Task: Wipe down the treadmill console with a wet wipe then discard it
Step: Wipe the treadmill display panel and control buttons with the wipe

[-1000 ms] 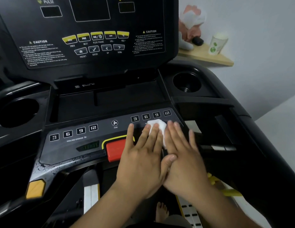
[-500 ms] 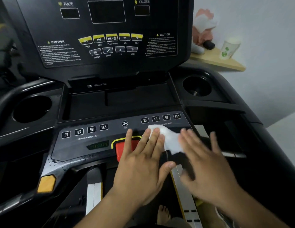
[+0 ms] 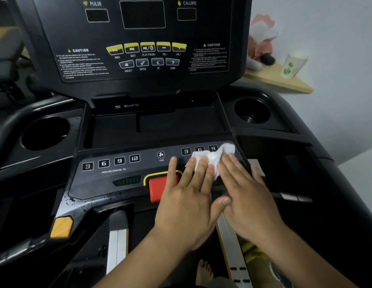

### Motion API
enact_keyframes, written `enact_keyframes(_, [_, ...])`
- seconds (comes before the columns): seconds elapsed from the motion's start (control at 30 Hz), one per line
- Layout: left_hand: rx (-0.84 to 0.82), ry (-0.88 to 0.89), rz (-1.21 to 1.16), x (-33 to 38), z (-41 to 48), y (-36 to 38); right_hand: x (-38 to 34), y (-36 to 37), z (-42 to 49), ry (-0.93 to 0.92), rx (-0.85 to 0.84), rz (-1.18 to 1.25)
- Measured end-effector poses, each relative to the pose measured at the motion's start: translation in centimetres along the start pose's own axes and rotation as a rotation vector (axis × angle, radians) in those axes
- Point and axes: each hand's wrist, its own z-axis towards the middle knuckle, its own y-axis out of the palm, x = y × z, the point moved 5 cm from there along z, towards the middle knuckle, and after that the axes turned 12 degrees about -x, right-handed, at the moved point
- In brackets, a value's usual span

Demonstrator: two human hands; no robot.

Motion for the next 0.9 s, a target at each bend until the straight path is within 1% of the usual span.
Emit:
enact_keyframes(0.07, [0.021, 0.007, -0.013, -0.3, 0.0, -0.2, -0.1, -0.9, 1.6, 0.034, -0.004, -0.029])
enact_keyframes(0.17, [0.01, 0.013, -0.038, -0.6, -0.5, -0.2, -0.6, -0.5, 0.6, -0.042, -0.024, -0.067])
enact_keyframes(0.23, [-0.006, 0.011, -0.046, -0.8, -0.9, 0.0, 0.9, -0.2, -1.4, -0.074, -0.043, -0.127])
enact_keyframes(0.3, [-0.003, 0.016, -0.032, -1.0, -0.8, 0.1, 3.3, -1.0, -1.3, 0.005, -0.043, -0.174])
enact_keyframes(0.37, [-0.001, 0.022, -0.012, -1.0, -0.3, -0.1, 3.4, -2.1, 0.9, 0.078, -0.017, -0.18])
enact_keyframes(0.43, [-0.001, 0.016, -0.012, -0.9, -0.1, -0.5, 0.7, -2.2, 2.7, 0.016, -0.001, -0.148])
enact_keyframes(0.5, [0.002, 0.008, -0.024, -1.2, -0.4, -0.6, -1.3, -1.0, 2.3, -0.076, -0.012, -0.096])
enact_keyframes(0.57, [-0.001, -0.005, -0.038, -1.6, -0.8, -0.5, -0.4, -0.7, 0.6, -0.121, -0.027, -0.088])
enact_keyframes(0.6, [-0.001, -0.011, -0.041, -1.8, -0.9, -0.5, 0.6, -1.0, 0.1, -0.121, -0.02, -0.117])
enact_keyframes(0.67, [-0.005, -0.021, -0.034, -2.0, -0.6, -0.6, 2.0, -1.8, 0.7, -0.059, 0.004, -0.158])
enact_keyframes(0.73, [-0.004, -0.035, -0.022, -2.2, -0.1, -0.7, 1.6, -2.8, 2.8, 0.019, 0.019, -0.143])
enact_keyframes(0.77, [0.001, -0.044, -0.021, -2.3, 0.2, -0.9, 0.7, -2.8, 3.6, 0.024, 0.021, -0.139])
enact_keyframes(0.83, [0.004, -0.052, -0.03, -2.7, 0.6, -1.1, -1.1, -2.5, 4.0, -0.032, 0.041, -0.144])
enact_keyframes(0.9, [0.002, -0.051, -0.046, -3.0, 0.7, -1.1, -1.3, -2.3, 3.3, -0.094, 0.064, -0.136])
